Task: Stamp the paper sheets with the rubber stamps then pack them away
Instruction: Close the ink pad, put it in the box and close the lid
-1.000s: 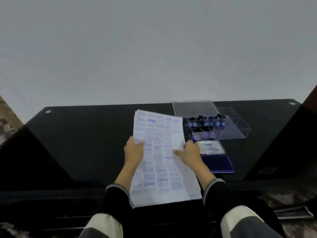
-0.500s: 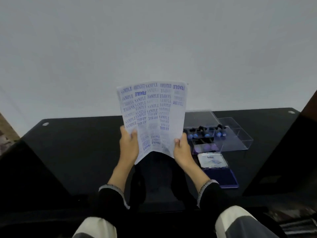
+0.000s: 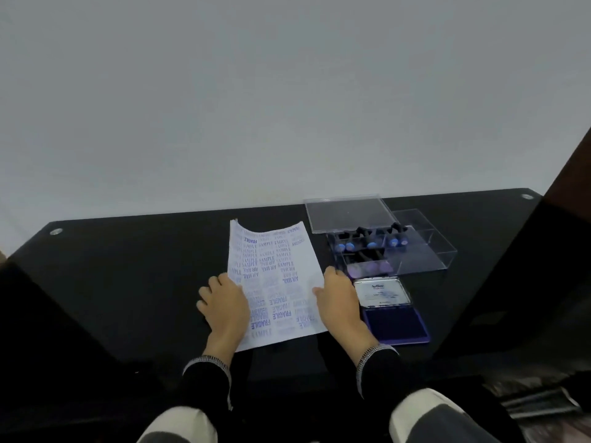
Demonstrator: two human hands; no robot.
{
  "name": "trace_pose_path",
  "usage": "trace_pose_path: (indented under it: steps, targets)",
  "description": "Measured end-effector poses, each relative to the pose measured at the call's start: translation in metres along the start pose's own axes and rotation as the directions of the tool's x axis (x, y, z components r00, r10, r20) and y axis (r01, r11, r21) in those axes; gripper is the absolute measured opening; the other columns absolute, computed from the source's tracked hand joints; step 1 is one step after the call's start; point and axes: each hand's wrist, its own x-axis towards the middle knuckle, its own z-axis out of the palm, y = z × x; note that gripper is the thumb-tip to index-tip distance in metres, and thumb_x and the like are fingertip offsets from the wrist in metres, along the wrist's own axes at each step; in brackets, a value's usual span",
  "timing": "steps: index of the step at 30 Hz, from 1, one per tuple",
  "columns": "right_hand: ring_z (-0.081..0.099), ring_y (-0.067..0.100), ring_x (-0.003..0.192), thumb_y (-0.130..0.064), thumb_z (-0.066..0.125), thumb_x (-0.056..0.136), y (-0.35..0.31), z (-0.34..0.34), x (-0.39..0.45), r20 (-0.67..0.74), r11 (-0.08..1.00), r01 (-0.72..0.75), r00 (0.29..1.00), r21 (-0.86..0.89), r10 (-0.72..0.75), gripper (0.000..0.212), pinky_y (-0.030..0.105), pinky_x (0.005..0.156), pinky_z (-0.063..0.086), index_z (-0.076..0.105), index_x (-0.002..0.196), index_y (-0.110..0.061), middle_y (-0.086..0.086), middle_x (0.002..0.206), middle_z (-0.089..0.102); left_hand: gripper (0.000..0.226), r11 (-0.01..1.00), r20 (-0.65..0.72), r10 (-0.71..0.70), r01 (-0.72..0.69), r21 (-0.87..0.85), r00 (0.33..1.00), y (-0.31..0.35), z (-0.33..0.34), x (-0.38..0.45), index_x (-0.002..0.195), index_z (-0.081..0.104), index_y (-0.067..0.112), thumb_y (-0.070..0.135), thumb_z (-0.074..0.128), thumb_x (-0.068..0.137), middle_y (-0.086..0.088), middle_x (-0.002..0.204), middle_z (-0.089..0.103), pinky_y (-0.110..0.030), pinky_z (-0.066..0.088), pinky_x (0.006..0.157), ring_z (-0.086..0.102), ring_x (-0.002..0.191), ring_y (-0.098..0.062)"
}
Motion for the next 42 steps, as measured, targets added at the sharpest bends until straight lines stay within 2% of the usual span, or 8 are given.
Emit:
trace_pose_path:
  steps: [3,6,10,14,21,30,38,42]
  targets:
    - [0.052,0.026,0.104,-0.021,0.059,0.092,0.008,-0.015,-0.002,-0.13,0.999,0.048,0.99,-0.022,-0.051,0.023,0.034,0.078,0.046,0.052,0.108,-0.006,0.011,0.11,0.056,0.059,0.99,-0.078,-0.023,0.034,0.139,0.997,0.014,-0.007,0.0,0.143,0.028,0.008,0.026,0.056,0.094,-0.015,0.141,0.033,-0.047,0.033,0.099,0.036,0.122,-0.033]
    - [0.056,0.027,0.093,-0.018,0.056,0.093,0.035,-0.036,-0.005,-0.284,0.999,-0.028,0.958,0.035,0.037,0.015,0.033,0.07,0.045,0.059,0.099,-0.004,0.013,0.104,0.059,0.038,0.953,-0.097,0.229,-0.244,-0.18,0.969,0.032,-0.007,-0.012,0.133,0.047,0.012,0.015,0.052,0.096,-0.008,0.134,0.044,-0.041,0.037,0.1,0.043,0.119,-0.027]
    - [0.05,0.034,0.107,-0.018,0.054,0.093,0.084,-0.066,-0.011,-0.318,0.955,-0.29,0.901,0.066,0.296,0.025,0.038,0.08,0.045,0.061,0.109,0.001,0.018,0.114,0.056,0.031,0.646,0.16,0.721,-0.572,-0.505,0.674,0.065,0.005,-0.057,0.115,0.062,0.026,0.044,0.061,0.09,0.013,0.118,0.055,-0.034,0.036,0.105,0.046,0.114,-0.005]
    - [0.054,0.035,0.107,-0.024,0.059,0.09,0.112,-0.075,-0.008,-0.166,0.905,-0.416,0.889,0.094,0.426,0.027,0.034,0.075,0.043,0.063,0.106,-0.002,0.018,0.116,0.057,0.086,0.657,0.317,0.753,-0.678,-0.328,0.576,0.083,0.021,-0.09,0.133,0.049,0.028,0.079,0.062,0.065,0.015,0.138,0.039,-0.02,0.009,0.111,0.03,0.13,-0.004]
    - [0.061,0.022,0.084,-0.01,0.059,0.085,0.126,-0.091,-0.004,0.044,0.824,-0.404,0.905,0.398,0.423,0.014,0.036,0.074,0.049,0.071,0.088,-0.002,0.018,0.095,0.068,0.079,0.717,0.351,0.698,-0.612,-0.335,0.625,0.087,0.028,-0.1,0.135,0.047,0.032,0.074,0.062,0.07,0.013,0.144,0.035,-0.035,-0.009,0.117,0.018,0.142,-0.008]
    - [0.069,0.022,0.09,-0.006,0.049,0.097,0.098,-0.101,-0.019,0.219,0.23,-0.27,0.95,0.935,0.224,0.023,0.031,0.065,0.057,0.061,0.112,-0.017,0.009,0.102,0.07,0.041,0.436,0.415,0.56,0.171,-0.884,0.717,0.092,-0.021,-0.092,0.131,0.055,0.017,0.009,0.062,0.092,-0.006,0.117,0.067,-0.025,0.055,0.083,0.068,0.103,-0.016]
    - [0.067,0.02,0.096,0.005,0.046,0.094,0.071,-0.08,-0.039,0.168,0.349,-0.177,0.984,0.92,0.056,0.025,0.035,0.077,0.057,0.068,0.099,-0.007,0.006,0.103,0.072,0.05,0.06,0.796,0.332,0.831,-0.553,0.506,0.081,-0.04,-0.082,0.119,0.056,0.004,0.047,0.054,0.094,-0.02,0.118,0.064,-0.04,0.059,0.078,0.067,0.103,-0.033]
    - [0.066,0.023,0.097,0.01,0.036,0.089,0.07,-0.078,-0.04,0.242,0.22,-0.26,0.965,0.94,0.105,0.037,0.031,0.071,0.055,0.069,0.099,0.0,0.012,0.107,0.069,0.032,0.205,0.781,0.33,0.767,-0.608,0.531,0.085,-0.032,-0.082,0.123,0.058,0.002,0.007,0.06,0.091,-0.018,0.121,0.064,-0.03,0.06,0.073,0.066,0.097,-0.024]
